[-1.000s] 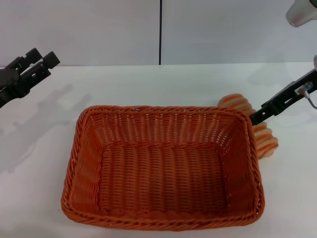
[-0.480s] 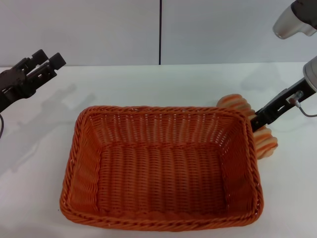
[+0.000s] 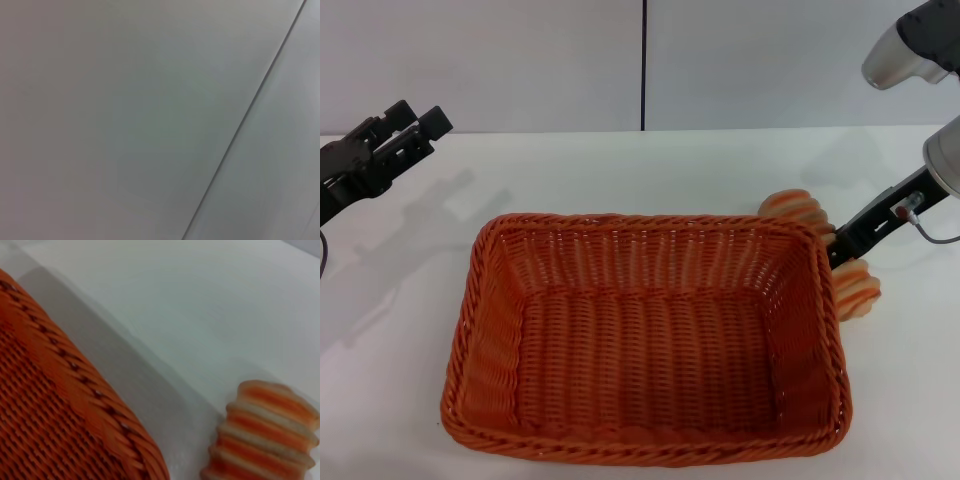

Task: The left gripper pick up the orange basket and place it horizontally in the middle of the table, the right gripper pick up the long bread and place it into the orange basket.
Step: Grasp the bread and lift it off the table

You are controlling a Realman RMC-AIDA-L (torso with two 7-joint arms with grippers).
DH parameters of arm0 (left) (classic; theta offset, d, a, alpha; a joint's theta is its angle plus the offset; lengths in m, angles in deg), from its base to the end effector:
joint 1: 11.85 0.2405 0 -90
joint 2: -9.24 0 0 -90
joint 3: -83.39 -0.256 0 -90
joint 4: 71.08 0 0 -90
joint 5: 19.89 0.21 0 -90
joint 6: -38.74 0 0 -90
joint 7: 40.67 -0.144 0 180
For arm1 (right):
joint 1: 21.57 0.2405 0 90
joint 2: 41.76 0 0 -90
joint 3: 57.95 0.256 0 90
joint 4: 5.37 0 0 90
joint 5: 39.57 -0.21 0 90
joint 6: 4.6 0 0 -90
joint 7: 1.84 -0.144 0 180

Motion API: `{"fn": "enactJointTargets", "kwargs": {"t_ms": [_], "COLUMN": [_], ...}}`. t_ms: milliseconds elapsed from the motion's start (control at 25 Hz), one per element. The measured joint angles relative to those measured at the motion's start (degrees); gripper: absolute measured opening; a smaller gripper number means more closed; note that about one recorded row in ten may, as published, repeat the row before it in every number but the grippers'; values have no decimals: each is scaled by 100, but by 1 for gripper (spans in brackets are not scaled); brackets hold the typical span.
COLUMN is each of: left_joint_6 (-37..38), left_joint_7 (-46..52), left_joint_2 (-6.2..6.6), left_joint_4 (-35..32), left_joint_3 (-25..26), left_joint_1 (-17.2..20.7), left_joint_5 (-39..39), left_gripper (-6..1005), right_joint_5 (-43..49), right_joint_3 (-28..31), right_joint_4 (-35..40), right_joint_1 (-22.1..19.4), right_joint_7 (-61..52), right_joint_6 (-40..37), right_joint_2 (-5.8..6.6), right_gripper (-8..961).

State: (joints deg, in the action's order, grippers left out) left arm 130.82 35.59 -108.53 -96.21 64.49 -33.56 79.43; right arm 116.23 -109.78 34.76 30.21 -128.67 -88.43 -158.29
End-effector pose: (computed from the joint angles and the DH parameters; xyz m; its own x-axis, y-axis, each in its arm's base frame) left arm -0.3205 0.2952 0.0447 0.3621 0.2752 0.8906 0.7862 -0.6035 -0.1332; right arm 0.2222 0.3985 -0.0046 0.6842 -0.6981 0.2112 -0.6334 -0.7123 -0.3024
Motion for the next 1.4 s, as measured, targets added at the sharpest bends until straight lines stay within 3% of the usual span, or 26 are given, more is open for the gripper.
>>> {"fn": "enactJointTargets", "kwargs": {"t_ms": [480, 960, 1400], "left_joint_6": [-7, -29, -42], "left_joint_7": [11, 12, 28], "left_joint_2": [-1, -6, -9], "left_joint_4": [37, 54, 53], "left_joint_3": [1, -70, -70], "left_joint_1": [-11, -57, -95], "left_joint_5": [16, 18, 17], "left_gripper": [798, 798, 798], "right_joint_5": [92, 126, 73], "right_joint_3": [-124, -137, -65], "right_joint_4": [-22, 170, 556], "right_joint_1": [-43, -162, -401], "right_joint_7": [-7, 36, 114], "right_joint_6": [53, 25, -72], "right_joint_2": [29, 33, 2], "right_gripper": [777, 618, 536]}}
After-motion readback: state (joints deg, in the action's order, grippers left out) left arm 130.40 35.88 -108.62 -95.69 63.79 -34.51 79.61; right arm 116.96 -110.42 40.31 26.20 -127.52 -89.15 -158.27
